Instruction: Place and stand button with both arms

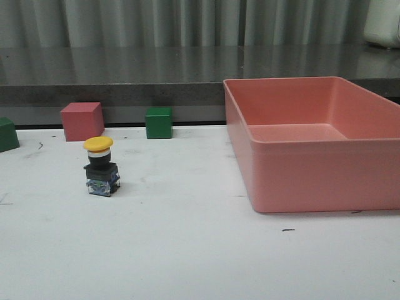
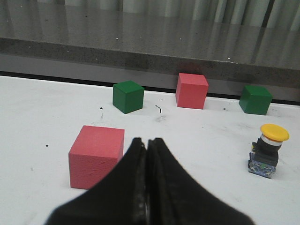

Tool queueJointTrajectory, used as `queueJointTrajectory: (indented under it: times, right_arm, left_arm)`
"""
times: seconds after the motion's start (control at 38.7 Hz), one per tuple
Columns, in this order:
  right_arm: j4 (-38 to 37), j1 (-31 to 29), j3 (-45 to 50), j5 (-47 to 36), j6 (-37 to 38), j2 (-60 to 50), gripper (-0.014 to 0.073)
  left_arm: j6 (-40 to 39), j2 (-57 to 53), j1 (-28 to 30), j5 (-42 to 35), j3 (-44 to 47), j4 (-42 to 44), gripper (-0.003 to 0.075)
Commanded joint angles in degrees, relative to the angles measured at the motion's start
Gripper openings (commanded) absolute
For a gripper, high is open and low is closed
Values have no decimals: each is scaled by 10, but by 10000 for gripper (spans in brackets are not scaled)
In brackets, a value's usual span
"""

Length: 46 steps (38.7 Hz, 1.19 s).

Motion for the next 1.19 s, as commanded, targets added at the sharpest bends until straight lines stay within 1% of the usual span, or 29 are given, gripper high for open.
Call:
queueJointTrajectory:
  times: [0.0, 0.34, 0.46, 0.57, 0.7, 0.83, 0.9, 0.96, 1.16]
  right_arm:
    - [-10, -4, -14, -43, -1, 6, -71]
    - [-17, -4, -9, -53, -1, 6, -71]
    - [-12, -24, 27, -132, -11, -7, -71]
    - [4, -42, 85, -214, -26, -30, -71]
    - [25, -52, 161, -272, -27, -64, -71]
    - [29, -52, 230, -296, -27, -103, -71]
    - [32, -52, 255, -318, -27, -104, -71]
    - [32, -52, 253, -304, -27, -104, -71]
    - [32, -52, 254, -305, -27, -104, -71]
  left_arm:
    - [-6, -13, 0, -49, 5, -5, -20]
    - [-6, -13, 0, -49, 5, -5, -20]
    - [-6, -13, 0, -49, 5, -5, -20]
    - [-6, -13, 0, -49, 5, -5, -20]
    - [-6, -13, 0, -49, 5, -5, -20]
    - [-6, -13, 0, -49, 5, -5, -20]
    - [-6, -13, 0, -49, 5, -5, -20]
    - [-6, -13, 0, -49, 5, -5, -20]
    - [-6, -13, 0, -49, 5, -5, -20]
